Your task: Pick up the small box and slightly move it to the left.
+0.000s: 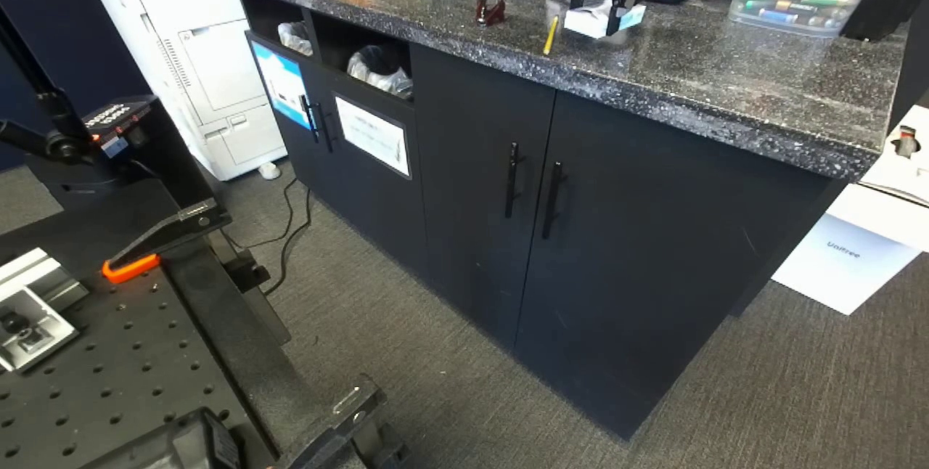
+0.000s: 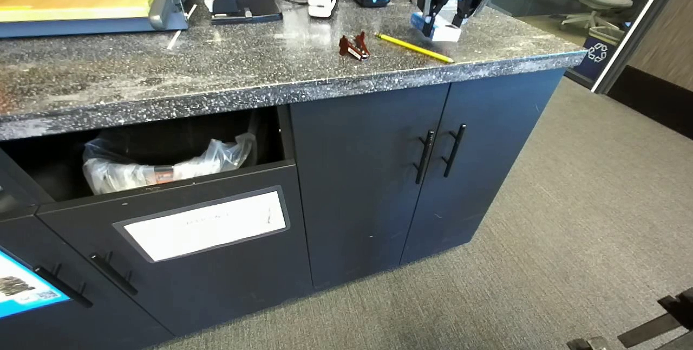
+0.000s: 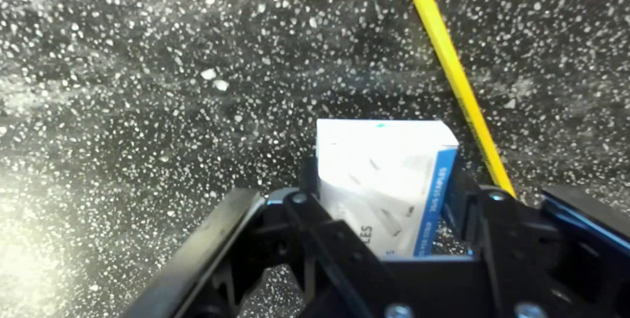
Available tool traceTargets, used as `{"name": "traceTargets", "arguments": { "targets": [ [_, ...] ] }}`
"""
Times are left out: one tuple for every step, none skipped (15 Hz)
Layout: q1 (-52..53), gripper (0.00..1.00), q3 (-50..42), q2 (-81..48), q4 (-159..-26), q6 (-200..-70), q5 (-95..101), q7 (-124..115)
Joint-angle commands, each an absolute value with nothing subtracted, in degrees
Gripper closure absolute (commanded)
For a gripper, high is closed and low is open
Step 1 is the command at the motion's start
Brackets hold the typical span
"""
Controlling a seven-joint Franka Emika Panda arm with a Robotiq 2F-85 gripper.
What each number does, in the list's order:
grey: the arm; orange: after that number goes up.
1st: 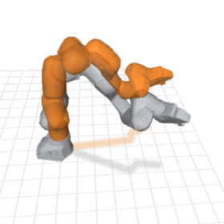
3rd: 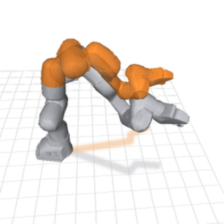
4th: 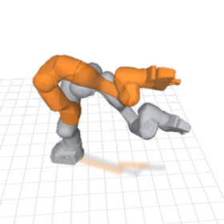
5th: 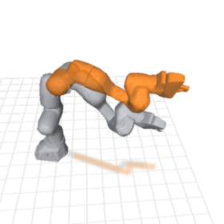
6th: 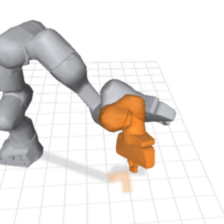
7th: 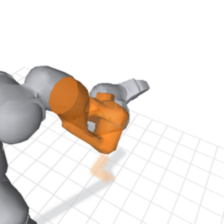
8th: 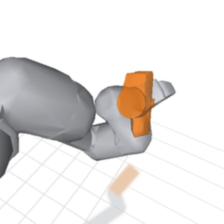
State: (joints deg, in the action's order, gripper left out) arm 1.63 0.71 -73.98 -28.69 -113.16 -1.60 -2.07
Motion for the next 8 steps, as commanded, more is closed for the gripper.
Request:
{"name": "traceTargets", "arguments": {
  "targets": [
    [1.0,0.66,0.8,-74.9,-27.4,-111.3,-1.5,-0.6],
    [1.0,0.66,0.8,-75.2,-27.4,-111.1,-1.5,-0.6],
    [0.9,0.66,0.8,-75.3,-27.4,-111.0,-1.5,-0.5],
    [0.9,0.16,0.8,-75.4,-27.5,-110.5,-1.5,-0.8],
    [1.0,0.16,0.7,-75.3,-27.5,-110.2,-1.5,-0.8],
    [0.9,0.11,0.7,-75.1,-27.5,-109.6,-1.5,-1.1],
    [0.7,0.02,0.7,-74.8,-27.5,-108.6,-1.6,-1.2],
    [0.7,0.01,0.6,-74.5,-27.4,-107.9,-1.6,-1.4]
  ]
}}
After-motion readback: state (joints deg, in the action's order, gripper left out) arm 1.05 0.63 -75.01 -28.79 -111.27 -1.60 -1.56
